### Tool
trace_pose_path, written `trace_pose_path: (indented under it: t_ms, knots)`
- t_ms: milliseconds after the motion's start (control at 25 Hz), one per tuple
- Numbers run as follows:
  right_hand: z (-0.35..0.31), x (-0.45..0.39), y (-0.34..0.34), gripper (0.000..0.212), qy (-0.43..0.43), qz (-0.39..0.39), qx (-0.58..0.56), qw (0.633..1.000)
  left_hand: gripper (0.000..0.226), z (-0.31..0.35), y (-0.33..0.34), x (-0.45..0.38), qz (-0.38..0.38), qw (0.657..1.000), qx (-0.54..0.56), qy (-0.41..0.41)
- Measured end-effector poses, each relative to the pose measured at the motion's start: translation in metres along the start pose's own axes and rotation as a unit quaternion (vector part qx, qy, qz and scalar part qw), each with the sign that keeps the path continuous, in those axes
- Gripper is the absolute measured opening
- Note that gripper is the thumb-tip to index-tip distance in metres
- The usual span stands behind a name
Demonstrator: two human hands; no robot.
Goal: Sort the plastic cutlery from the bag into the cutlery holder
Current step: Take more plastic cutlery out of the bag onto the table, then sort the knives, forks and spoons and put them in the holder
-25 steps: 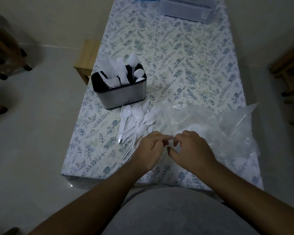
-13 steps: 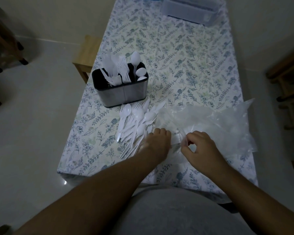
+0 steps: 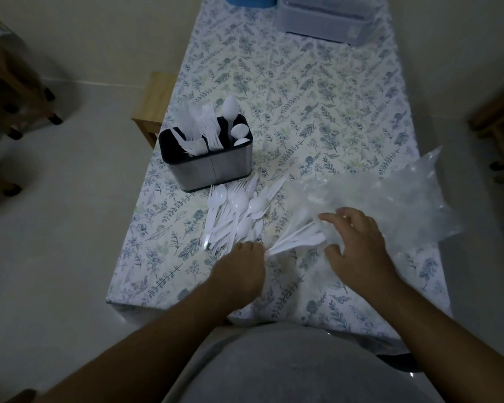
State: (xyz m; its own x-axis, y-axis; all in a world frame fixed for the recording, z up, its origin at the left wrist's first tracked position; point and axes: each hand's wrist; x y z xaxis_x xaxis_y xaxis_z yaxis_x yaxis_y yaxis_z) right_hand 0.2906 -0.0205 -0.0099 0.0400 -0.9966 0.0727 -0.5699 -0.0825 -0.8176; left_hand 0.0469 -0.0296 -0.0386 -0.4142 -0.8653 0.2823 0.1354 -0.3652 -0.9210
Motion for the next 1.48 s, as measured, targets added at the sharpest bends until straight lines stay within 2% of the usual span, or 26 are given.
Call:
trace_pose_path:
  t_ms: [80, 120, 240, 320, 360, 440, 520, 600, 680, 760, 840, 920, 1000, 1040, 1120, 1240, 1360, 1480]
  knots:
    - [0.012, -0.013, 0.0, 0.062, 0.002, -0.025, 0.007, 1.0, 0.02, -0.013, 0.009, 0.032, 0.01, 0.989, 0.127, -0.07]
    - [0.016, -0.019, 0.002, 0.062, 0.011, -0.063, -0.001, 0.998, 0.022, -0.016, 0.012, 0.038, 0.033, 0.978, 0.173, -0.109]
    - [0.018, -0.011, 0.015, 0.046, -0.01, -0.202, 0.005, 0.979, 0.03, -0.018, 0.015, 0.031, 0.095, 0.958, 0.194, -0.19]
    - [0.016, 0.008, 0.024, 0.034, -0.028, -0.249, 0.019, 0.968, 0.03, -0.018, 0.013, 0.02, 0.084, 0.955, 0.186, -0.217]
    - [0.015, 0.015, 0.026, 0.035, -0.032, -0.263, 0.033, 0.964, 0.03, -0.019, 0.013, 0.016, 0.071, 0.954, 0.181, -0.227]
    - [0.011, 0.022, 0.028, 0.042, -0.03, -0.265, 0.067, 0.961, 0.028, -0.017, 0.015, 0.011, 0.063, 0.955, 0.164, -0.237]
    - [0.005, 0.018, 0.028, 0.038, -0.031, -0.231, 0.047, 0.971, 0.024, -0.012, 0.015, 0.009, 0.067, 0.96, 0.137, -0.235]
    - [-0.004, 0.015, 0.025, 0.027, -0.008, -0.206, -0.019, 0.978, 0.026, -0.009, 0.014, 0.008, 0.059, 0.967, 0.108, -0.224]
    - [-0.014, 0.009, 0.026, 0.02, 0.06, -0.206, -0.121, 0.969, 0.028, -0.008, 0.011, 0.01, 0.065, 0.973, 0.076, -0.207]
    - [-0.032, 0.0, 0.029, 0.02, 0.161, -0.21, -0.259, 0.929, 0.029, -0.004, 0.008, 0.013, 0.073, 0.975, 0.08, -0.195]
    - [-0.053, -0.011, 0.033, 0.025, 0.269, -0.221, -0.41, 0.843, 0.029, 0.004, 0.005, 0.017, 0.072, 0.975, 0.109, -0.178]
    - [-0.068, -0.02, 0.037, 0.03, 0.319, -0.229, -0.501, 0.771, 0.028, 0.016, 0.002, 0.022, 0.067, 0.978, 0.133, -0.145]
    - [-0.075, -0.024, 0.044, 0.028, 0.336, -0.191, -0.557, 0.735, 0.031, 0.025, -0.004, 0.026, 0.046, 0.989, 0.111, -0.086]
    - [-0.077, -0.024, 0.045, 0.026, 0.34, -0.16, -0.568, 0.732, 0.033, 0.027, -0.007, 0.025, 0.034, 0.993, 0.093, -0.066]
    - [-0.072, -0.028, 0.044, 0.022, 0.336, -0.105, -0.566, 0.745, 0.04, 0.026, -0.013, 0.018, 0.031, 0.992, 0.097, -0.07]
    - [-0.056, -0.032, 0.027, 0.024, 0.299, -0.078, -0.496, 0.811, 0.045, 0.014, -0.014, -0.002, 0.044, 0.98, 0.101, -0.165]
    - [-0.038, -0.025, 0.016, 0.01, 0.227, -0.112, -0.335, 0.907, 0.048, 0.007, -0.013, -0.03, 0.019, 0.972, 0.031, -0.232]
    - [-0.015, -0.016, 0.021, 0.016, 0.13, -0.196, -0.169, 0.957, 0.043, 0.002, -0.017, -0.05, 0.015, 0.961, 0.042, -0.272]
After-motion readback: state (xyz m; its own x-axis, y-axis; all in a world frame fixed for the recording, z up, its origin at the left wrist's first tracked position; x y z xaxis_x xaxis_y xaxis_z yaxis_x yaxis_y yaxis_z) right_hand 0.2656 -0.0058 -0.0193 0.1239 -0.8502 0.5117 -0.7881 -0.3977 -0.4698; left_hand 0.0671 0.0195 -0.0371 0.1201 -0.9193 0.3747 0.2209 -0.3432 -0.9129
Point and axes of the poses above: each hand's wrist, its own x-axis away from the middle knuckle, its own y-axis out of the palm, z = x × y, and after that the axes turned 10 degrees about -x, right-handed
